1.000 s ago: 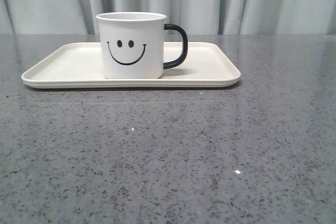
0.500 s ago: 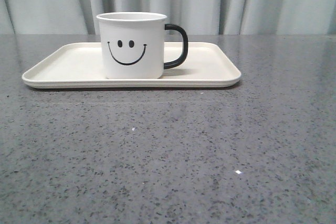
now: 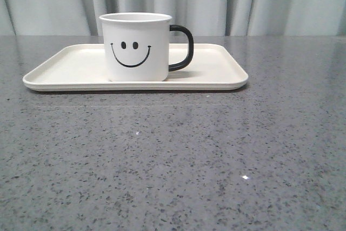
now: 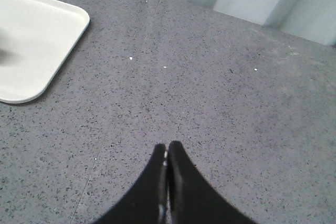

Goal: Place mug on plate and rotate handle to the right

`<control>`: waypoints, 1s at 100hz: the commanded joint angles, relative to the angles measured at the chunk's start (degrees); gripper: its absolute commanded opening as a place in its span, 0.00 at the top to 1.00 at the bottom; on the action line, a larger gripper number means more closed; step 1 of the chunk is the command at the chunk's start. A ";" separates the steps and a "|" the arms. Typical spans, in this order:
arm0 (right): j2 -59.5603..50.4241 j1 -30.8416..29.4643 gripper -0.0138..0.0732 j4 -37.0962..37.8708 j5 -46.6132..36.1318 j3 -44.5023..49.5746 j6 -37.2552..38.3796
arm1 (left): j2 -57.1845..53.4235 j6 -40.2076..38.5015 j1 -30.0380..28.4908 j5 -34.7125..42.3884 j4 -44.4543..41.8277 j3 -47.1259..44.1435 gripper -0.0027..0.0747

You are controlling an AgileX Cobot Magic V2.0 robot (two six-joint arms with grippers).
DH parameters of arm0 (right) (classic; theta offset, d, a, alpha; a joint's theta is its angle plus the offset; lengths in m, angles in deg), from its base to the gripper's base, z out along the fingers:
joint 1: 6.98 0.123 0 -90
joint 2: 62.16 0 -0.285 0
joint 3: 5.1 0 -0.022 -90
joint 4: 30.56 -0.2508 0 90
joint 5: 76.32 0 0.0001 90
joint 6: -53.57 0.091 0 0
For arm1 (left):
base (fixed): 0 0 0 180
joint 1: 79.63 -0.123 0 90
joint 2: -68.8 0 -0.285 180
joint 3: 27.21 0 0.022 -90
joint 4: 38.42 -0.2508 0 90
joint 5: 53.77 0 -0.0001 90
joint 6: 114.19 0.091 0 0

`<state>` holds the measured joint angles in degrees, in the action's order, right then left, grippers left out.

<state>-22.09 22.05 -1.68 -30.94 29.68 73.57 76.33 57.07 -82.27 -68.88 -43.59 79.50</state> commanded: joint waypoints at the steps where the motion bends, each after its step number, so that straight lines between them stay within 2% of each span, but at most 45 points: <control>1: 0.17 -0.20 0.92 2.55 -3.49 -1.44 -0.04 | -1.62 -0.37 -0.04 5.77 0.27 0.34 0.99; 24: 0.17 -0.20 0.92 2.55 -3.49 -1.44 -0.04 | -1.62 -0.37 -0.04 14.27 0.27 -4.67 0.99; 35: 0.17 -0.20 0.92 2.55 -3.49 -1.44 -0.04 | -1.62 -0.37 -0.04 11.49 0.14 -4.54 0.99; 100: 0.17 -0.20 0.92 2.55 -3.54 -1.44 -0.04 | -1.62 -0.37 -0.04 11.60 0.14 -4.54 0.99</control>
<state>-22.09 22.05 -1.60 -30.94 29.68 73.67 76.33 57.07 -82.27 -61.85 -43.59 75.50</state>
